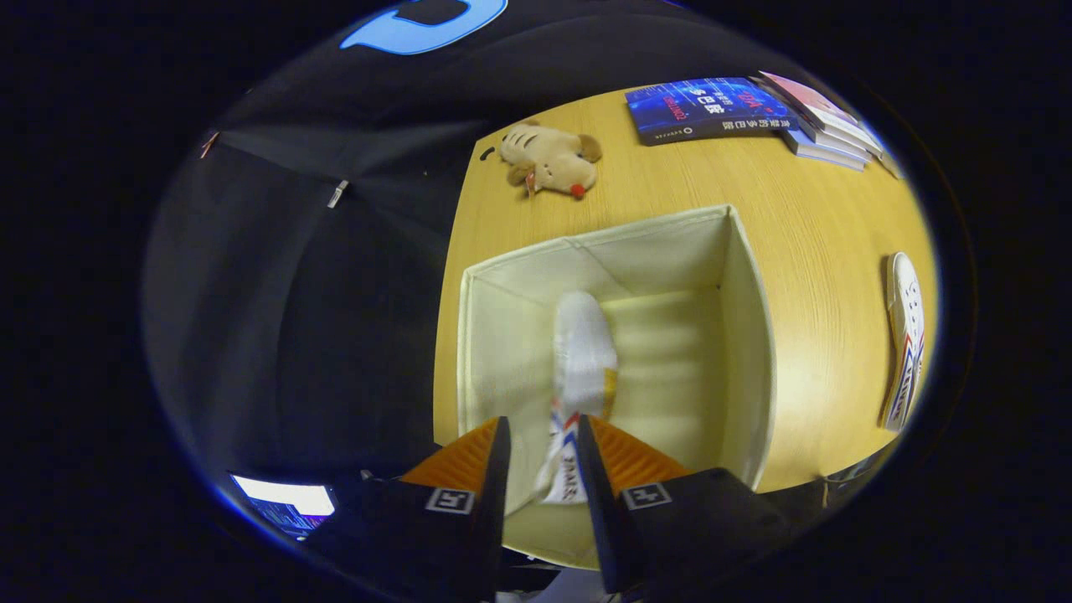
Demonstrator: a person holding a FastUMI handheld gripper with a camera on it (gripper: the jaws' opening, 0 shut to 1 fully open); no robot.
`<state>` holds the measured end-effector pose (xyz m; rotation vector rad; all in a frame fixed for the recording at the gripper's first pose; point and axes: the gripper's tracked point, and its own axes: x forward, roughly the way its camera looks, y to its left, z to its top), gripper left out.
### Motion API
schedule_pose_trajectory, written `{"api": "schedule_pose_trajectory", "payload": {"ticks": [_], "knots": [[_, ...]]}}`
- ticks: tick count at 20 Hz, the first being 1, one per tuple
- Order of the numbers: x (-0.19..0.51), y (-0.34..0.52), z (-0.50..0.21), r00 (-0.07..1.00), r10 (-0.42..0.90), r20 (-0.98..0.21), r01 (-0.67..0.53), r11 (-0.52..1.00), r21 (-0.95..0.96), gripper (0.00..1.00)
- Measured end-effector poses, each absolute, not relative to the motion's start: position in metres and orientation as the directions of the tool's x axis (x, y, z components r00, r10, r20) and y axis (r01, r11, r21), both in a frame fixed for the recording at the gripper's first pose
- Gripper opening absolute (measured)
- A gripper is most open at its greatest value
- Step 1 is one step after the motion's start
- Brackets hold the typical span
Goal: Open the storage box then place both shoes into the box .Put the left shoe in first, then the right shoe, with the right side of both shoes facing outward in a uniform manner.
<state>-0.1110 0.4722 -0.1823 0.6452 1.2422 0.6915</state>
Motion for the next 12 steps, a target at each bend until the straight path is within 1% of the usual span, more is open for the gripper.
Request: {"api": "schedule_pose_trajectory", "payload": {"ticks": [3, 4, 8, 12], "knots": [[-0.114, 0.463, -0.178, 0.189, 0.775, -0.603, -0.157, 0.630, 0.760, 0.81], [-0.115, 0.457, -0.175, 0.196, 0.778, -0.597, -0.161, 0.626, 0.763, 0.88], [-0.112, 0.416, -0.158, 0.252, 0.795, -0.552, -0.181, 0.599, 0.780, 0.89], [-0.091, 0.334, -0.154, 0.371, 0.747, -0.552, -0.179, 0.641, 0.747, 0.89]]}}
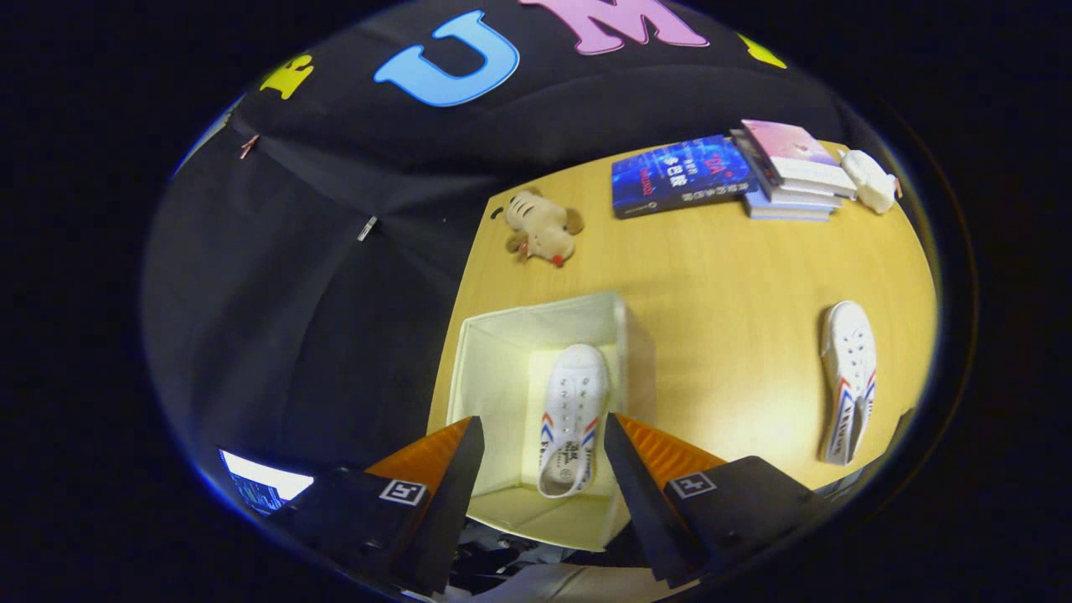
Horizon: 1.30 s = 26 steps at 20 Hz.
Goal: Open the storage box then place both shoes into the box .Put the left shoe in first, then the right shoe, with the right side of both shoes facing outward in a uniform manner.
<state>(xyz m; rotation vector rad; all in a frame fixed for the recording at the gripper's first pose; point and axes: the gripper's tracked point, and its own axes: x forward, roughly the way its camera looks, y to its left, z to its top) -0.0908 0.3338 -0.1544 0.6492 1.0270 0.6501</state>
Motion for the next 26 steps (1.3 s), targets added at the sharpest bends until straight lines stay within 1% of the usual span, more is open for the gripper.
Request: {"api": "schedule_pose_trajectory", "payload": {"ticks": [4, 7, 9, 12, 13, 14, 16, 17, 19, 21, 22, 23, 25, 26], "knots": [[-0.062, 0.241, -0.178, 0.480, 0.641, -0.599, -0.082, 0.713, 0.697, 0.89], [-0.048, 0.176, -0.223, 0.507, 0.535, -0.675, 0.011, 0.780, 0.626, 0.89], [-0.047, 0.137, -0.262, 0.483, 0.466, -0.741, 0.056, 0.829, 0.557, 0.89], [-0.055, 0.099, -0.316, 0.418, 0.401, -0.815, 0.115, 0.867, 0.486, 0.88], [-0.059, 0.090, -0.334, 0.396, 0.386, -0.833, 0.131, 0.875, 0.467, 0.88], [-0.061, 0.081, -0.348, 0.381, 0.371, -0.847, 0.145, 0.880, 0.451, 0.85], [-0.065, 0.069, -0.378, 0.345, 0.350, -0.871, 0.165, 0.891, 0.423, 0.85], [-0.066, 0.066, -0.391, 0.327, 0.349, -0.878, 0.172, 0.891, 0.419, 0.85], [-0.069, 0.069, -0.414, 0.290, 0.367, -0.884, 0.175, 0.888, 0.426, 0.81], [-0.069, 0.074, -0.431, 0.255, 0.383, -0.888, 0.162, 0.888, 0.430, 0.81], [-0.068, 0.078, -0.438, 0.235, 0.395, -0.888, 0.155, 0.887, 0.436, 0.78], [-0.067, 0.082, -0.443, 0.221, 0.407, -0.886, 0.153, 0.883, 0.443, 0.77], [-0.066, 0.091, -0.449, 0.192, 0.426, -0.884, 0.145, 0.879, 0.455, 0.77], [-0.064, 0.095, -0.450, 0.183, 0.435, -0.882, 0.133, 0.877, 0.461, 0.72]]}}
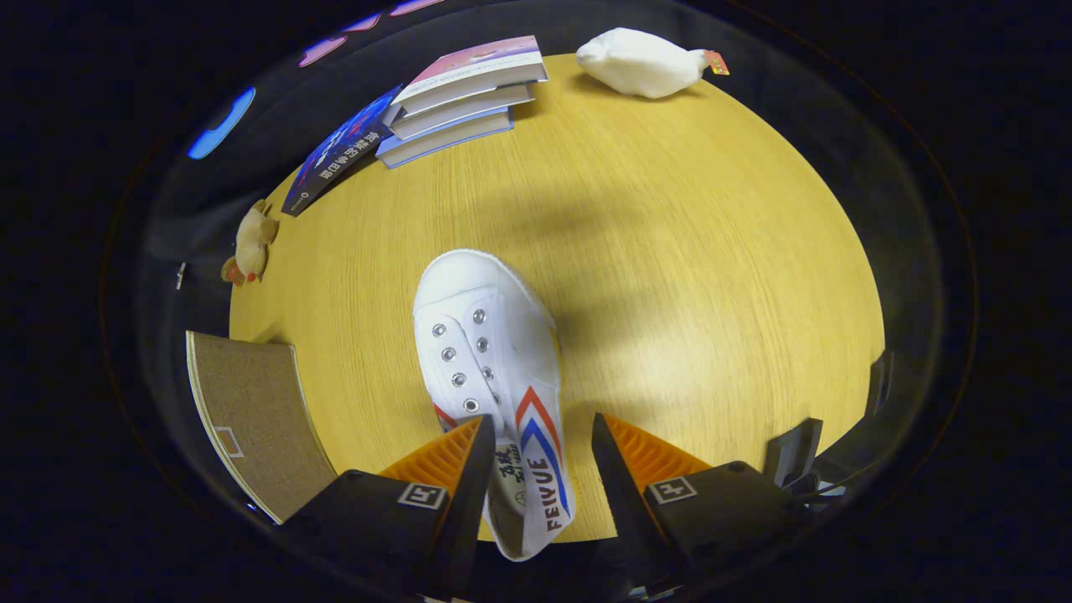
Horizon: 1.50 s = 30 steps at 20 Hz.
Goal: Open the storage box then place both shoes into the box .Put the left shoe in first, then the right shoe, with the right side of both shoes facing outward in a uniform manner.
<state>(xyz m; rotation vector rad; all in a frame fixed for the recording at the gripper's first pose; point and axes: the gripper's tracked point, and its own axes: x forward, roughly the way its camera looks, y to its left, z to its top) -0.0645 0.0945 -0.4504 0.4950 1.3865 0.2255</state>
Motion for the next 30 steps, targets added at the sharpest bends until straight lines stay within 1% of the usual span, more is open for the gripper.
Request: {"api": "schedule_pose_trajectory", "payload": {"ticks": [2, 3, 4, 6, 7, 8, 9, 12, 16, 18, 21, 24, 26, 28, 30], "knots": [[-0.063, 0.101, -0.453, 0.178, 0.444, -0.878, 0.106, 0.878, 0.466, 0.63], [-0.062, 0.100, -0.457, 0.179, 0.428, -0.886, 0.095, 0.889, 0.448, 0.59], [-0.064, 0.100, -0.460, 0.178, 0.422, -0.889, 0.085, 0.893, 0.441, 0.47], [-0.060, 0.095, -0.457, 0.181, 0.427, -0.886, 0.052, 0.895, 0.442, 0.36], [-0.060, 0.094, -0.456, 0.185, 0.438, -0.880, 0.053, 0.890, 0.454, 0.28], [-0.060, 0.096, -0.454, 0.185, 0.460, -0.868, 0.063, 0.876, 0.478, 0.15], [-0.061, 0.095, -0.449, 0.197, 0.482, -0.854, 0.079, 0.860, 0.503, 0.12], [-0.063, 0.094, -0.428, 0.234, 0.504, -0.831, 0.102, 0.838, 0.537, 0.11], [-0.051, 0.112, -0.360, 0.311, 0.577, -0.755, 0.085, 0.775, 0.626, 0.11], [-0.045, 0.132, -0.316, 0.345, 0.625, -0.701, 0.058, 0.731, 0.680, 0.11], [-0.041, 0.170, -0.252, 0.371, 0.689, -0.623, -0.022, 0.677, 0.735, 0.10], [-0.050, 0.213, -0.197, 0.356, 0.745, -0.564, -0.099, 0.630, 0.770, 0.11], [-0.059, 0.241, -0.168, 0.317, 0.782, -0.537, -0.130, 0.597, 0.792, 0.11], [-0.074, 0.272, -0.151, 0.271, 0.809, -0.522, -0.141, 0.570, 0.810, 0.11], [-0.088, 0.301, -0.147, 0.226, 0.816, -0.532, -0.149, 0.569, 0.809, 0.11]]}}
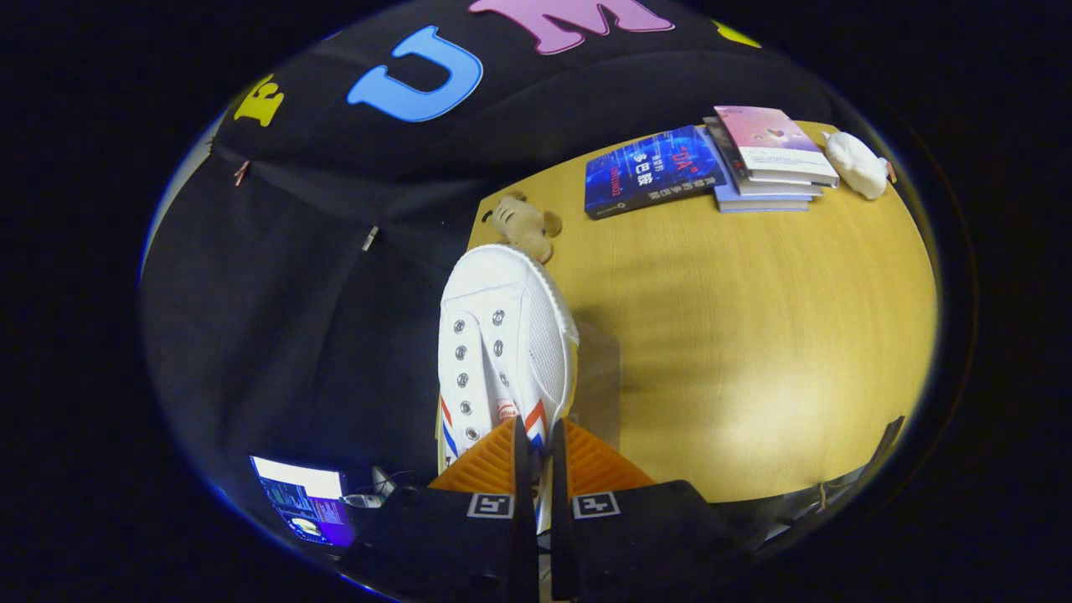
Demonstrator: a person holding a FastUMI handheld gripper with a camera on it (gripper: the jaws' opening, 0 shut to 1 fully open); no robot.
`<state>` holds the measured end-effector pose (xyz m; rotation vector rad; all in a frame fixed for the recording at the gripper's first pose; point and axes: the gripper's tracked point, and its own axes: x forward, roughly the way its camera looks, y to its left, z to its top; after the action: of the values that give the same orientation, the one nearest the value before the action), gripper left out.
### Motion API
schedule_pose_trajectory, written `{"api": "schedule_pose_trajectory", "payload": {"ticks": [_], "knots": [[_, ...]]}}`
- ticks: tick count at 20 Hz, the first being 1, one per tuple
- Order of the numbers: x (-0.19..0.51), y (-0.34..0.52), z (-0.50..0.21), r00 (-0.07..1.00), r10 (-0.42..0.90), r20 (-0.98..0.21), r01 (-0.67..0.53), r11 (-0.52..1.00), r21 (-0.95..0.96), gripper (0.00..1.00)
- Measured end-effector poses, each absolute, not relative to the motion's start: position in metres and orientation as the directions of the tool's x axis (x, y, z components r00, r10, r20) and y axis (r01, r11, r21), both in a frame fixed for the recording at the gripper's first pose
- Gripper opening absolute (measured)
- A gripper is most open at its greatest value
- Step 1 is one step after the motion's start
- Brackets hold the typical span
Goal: Open the storage box then place both shoes into the box .Put the left shoe in first, then the right shoe, with the right side of both shoes facing outward in a uniform manner.
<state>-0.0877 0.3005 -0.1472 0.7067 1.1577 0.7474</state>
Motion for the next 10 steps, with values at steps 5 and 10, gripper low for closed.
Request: {"api": "schedule_pose_trajectory", "payload": {"ticks": [5, 10], "knots": [[-0.109, 0.345, -0.172, 0.172, 0.755, -0.633, -0.155, 0.655, 0.739, 0.10], [-0.115, 0.367, -0.183, 0.158, 0.743, -0.650, -0.156, 0.669, 0.727, 0.34]]}}
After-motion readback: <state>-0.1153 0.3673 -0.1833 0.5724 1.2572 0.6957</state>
